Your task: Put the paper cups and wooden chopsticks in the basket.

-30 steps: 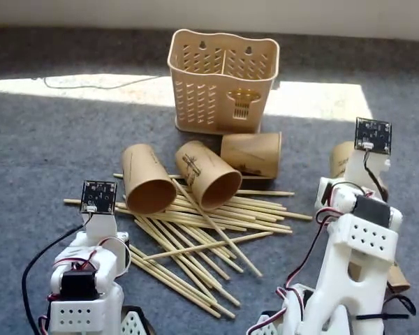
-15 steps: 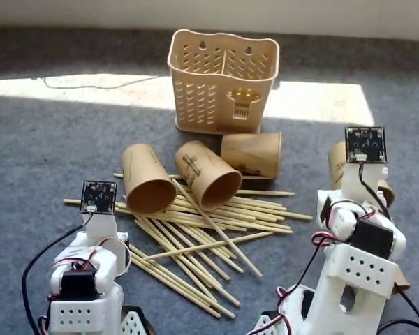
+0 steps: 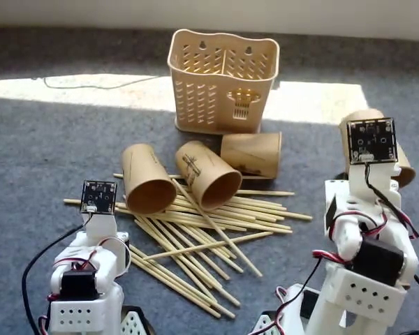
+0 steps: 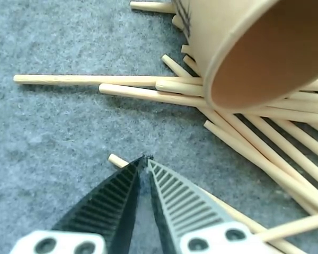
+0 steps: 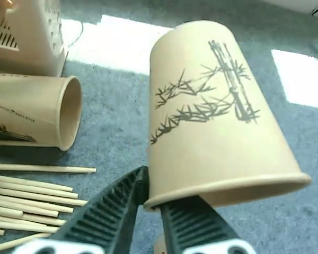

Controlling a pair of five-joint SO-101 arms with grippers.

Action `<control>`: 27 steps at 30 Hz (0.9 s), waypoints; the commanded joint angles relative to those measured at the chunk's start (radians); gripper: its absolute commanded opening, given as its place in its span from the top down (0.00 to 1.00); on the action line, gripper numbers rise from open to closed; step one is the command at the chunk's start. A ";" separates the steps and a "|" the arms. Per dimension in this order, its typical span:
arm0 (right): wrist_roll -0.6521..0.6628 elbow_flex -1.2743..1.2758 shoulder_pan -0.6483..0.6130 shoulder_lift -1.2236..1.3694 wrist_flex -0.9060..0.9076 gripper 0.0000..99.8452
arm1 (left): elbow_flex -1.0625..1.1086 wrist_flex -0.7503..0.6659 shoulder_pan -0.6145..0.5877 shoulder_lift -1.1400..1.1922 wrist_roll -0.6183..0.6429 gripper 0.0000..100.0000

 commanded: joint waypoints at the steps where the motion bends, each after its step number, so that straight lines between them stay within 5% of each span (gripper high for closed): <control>1: 0.012 -0.130 -0.077 -0.016 0.021 0.99 | 0.018 0.002 0.018 -0.012 0.005 0.99; 13: 0.126 -0.237 -0.355 0.018 -0.127 0.99 | 0.018 0.002 0.018 -0.012 0.005 0.99; 27: 0.193 -0.489 -0.426 0.440 -0.174 0.99 | 0.018 0.002 0.018 -0.012 0.005 0.99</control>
